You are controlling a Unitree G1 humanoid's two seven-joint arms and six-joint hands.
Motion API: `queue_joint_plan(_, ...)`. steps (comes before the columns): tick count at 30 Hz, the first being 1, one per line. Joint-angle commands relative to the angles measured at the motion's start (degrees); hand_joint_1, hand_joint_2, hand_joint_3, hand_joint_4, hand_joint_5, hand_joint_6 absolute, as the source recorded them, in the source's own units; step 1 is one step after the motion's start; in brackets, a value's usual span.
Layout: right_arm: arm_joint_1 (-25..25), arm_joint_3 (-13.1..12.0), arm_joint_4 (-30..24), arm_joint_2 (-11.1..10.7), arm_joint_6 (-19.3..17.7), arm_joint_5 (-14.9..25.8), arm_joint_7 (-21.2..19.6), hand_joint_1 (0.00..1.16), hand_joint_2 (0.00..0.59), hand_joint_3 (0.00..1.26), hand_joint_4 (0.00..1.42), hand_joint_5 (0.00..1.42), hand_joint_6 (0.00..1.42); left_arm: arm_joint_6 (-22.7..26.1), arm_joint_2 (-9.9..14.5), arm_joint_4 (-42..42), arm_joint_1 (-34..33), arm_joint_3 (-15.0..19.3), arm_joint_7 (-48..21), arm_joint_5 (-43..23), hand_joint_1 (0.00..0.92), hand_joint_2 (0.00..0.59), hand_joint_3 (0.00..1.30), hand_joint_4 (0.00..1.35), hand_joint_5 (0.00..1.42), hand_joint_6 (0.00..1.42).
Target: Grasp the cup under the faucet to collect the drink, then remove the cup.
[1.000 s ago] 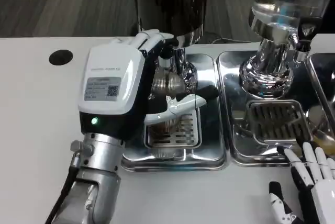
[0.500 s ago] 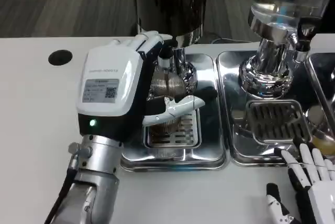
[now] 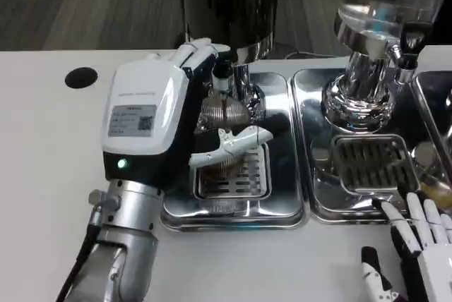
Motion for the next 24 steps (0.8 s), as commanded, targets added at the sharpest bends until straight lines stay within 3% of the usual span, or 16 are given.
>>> queue_joint_plan(1, 0.6, -0.5, -1.0, -0.4, 0.3, 0.2, 0.3, 0.03, 0.439, 0.16, 0.0, 0.0, 0.06, 0.7, 0.3, 1.3, 0.2, 1.9, -0.3, -1.8, 0.0, 0.052, 0.41, 0.21, 0.45, 0.41)
queue_joint_plan(13, 0.4, -0.6, -1.0, -0.4, 0.0, 0.7, 0.3, 0.03, 0.437, 0.16, 0.0, 0.0, 0.06, 0.1, 0.1, -2.5, 1.2, 5.1, 1.0, -4.0, 0.0, 0.048, 0.29, 0.12, 0.4, 0.39)
queue_joint_plan(24, -1.2, -1.9, -2.8, -1.5, -0.6, 1.6, 1.9, 0.04, 0.418, 0.16, 0.0, 0.0, 0.07, -6.0, 4.3, -11.4, 18.3, 13.2, 4.0, -6.2, 0.0, 0.04, 0.24, 0.09, 0.34, 0.35)
